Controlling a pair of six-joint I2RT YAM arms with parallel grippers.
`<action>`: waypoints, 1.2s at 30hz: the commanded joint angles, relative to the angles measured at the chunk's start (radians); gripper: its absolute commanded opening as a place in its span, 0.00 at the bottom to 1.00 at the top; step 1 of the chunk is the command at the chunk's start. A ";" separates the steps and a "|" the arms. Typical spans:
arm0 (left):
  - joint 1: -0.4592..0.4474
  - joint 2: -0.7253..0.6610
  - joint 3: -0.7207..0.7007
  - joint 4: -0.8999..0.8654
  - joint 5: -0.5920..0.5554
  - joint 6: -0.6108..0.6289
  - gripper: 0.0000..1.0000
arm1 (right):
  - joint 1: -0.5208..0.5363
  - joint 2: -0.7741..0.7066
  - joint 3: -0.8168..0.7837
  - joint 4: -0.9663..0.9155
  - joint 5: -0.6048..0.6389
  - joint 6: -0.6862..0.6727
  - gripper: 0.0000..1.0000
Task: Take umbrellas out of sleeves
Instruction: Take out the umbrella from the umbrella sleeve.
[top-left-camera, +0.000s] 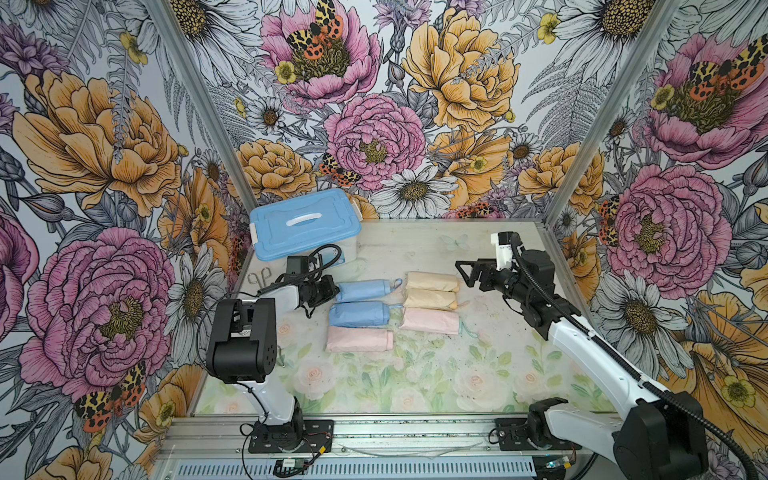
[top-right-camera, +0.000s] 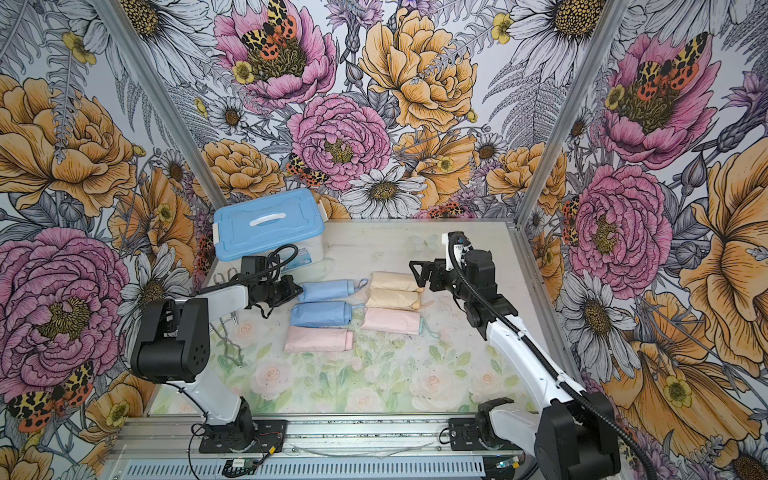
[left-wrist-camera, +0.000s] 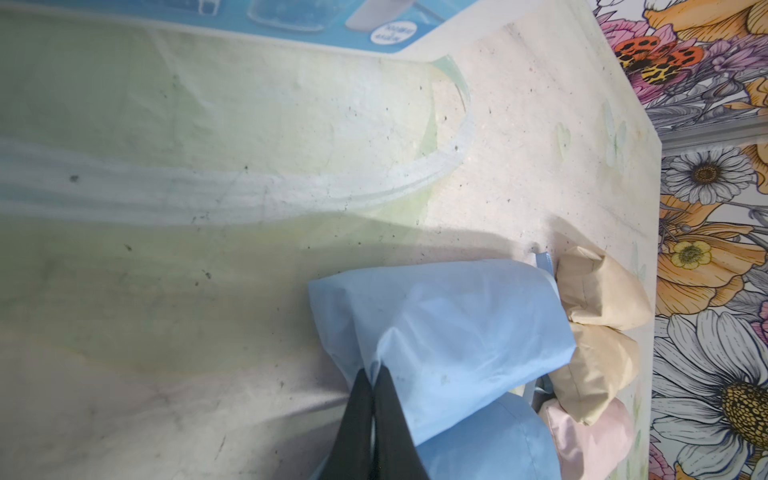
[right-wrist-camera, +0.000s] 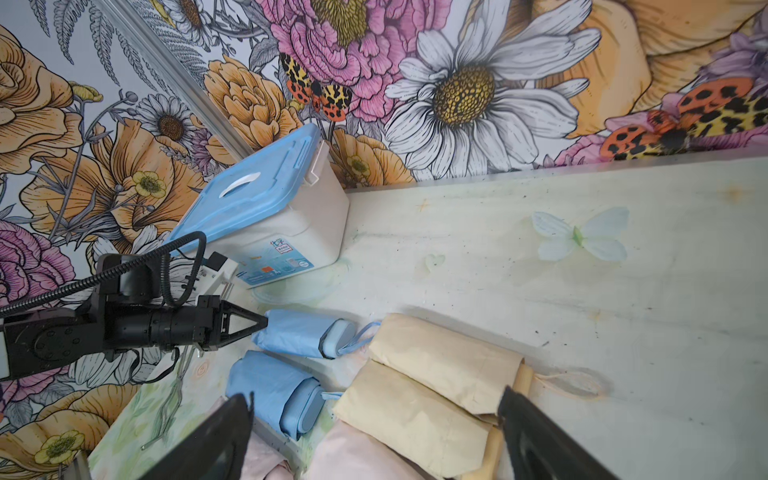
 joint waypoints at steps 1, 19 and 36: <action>0.018 -0.001 -0.015 0.029 0.011 0.014 0.01 | 0.061 0.073 0.061 -0.010 0.022 0.036 0.95; 0.012 0.015 -0.018 0.028 0.005 0.048 0.00 | 0.299 0.730 0.356 0.210 0.095 0.483 0.61; 0.011 0.009 -0.025 0.029 0.003 0.063 0.00 | 0.371 0.905 0.477 0.178 0.088 0.528 0.46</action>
